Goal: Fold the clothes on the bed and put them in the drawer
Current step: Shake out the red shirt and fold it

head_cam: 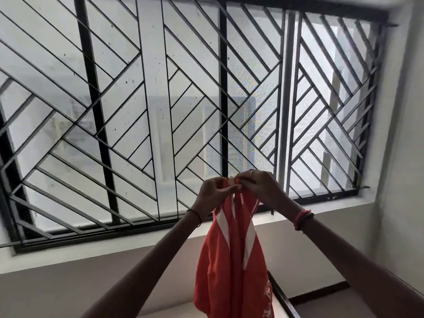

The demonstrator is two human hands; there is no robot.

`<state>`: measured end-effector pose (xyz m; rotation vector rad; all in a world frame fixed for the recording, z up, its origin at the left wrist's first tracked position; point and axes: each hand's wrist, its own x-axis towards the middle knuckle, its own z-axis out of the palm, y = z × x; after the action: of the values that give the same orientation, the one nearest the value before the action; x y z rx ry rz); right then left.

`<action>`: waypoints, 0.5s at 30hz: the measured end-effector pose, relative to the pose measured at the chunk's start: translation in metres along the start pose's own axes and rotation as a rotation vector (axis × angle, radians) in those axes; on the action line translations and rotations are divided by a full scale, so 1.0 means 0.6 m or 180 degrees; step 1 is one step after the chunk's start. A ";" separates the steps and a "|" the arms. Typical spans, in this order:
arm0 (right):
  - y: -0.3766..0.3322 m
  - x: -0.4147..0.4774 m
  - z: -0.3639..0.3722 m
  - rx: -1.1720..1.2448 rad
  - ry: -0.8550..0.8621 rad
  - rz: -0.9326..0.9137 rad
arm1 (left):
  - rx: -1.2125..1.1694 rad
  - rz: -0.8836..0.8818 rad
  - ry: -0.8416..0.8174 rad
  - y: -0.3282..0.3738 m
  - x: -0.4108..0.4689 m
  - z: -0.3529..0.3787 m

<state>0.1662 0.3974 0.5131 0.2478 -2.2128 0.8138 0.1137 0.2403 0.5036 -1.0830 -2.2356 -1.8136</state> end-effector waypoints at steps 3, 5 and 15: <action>0.000 -0.003 0.002 0.0037 -0.0098 0.0151 | 0.0715 0.0324 0.0227 -0.011 0.004 0.000; 0.000 -0.005 0.001 0.0077 -0.0202 0.0207 | 0.1341 0.0465 0.0350 -0.012 -0.001 -0.003; -0.001 -0.002 -0.002 0.0077 -0.0276 0.0381 | 0.1477 0.0401 0.0503 -0.019 0.011 -0.006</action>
<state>0.1680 0.3976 0.5133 0.1661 -2.3180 0.9105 0.1010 0.2395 0.4982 -0.9261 -2.2681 -1.1961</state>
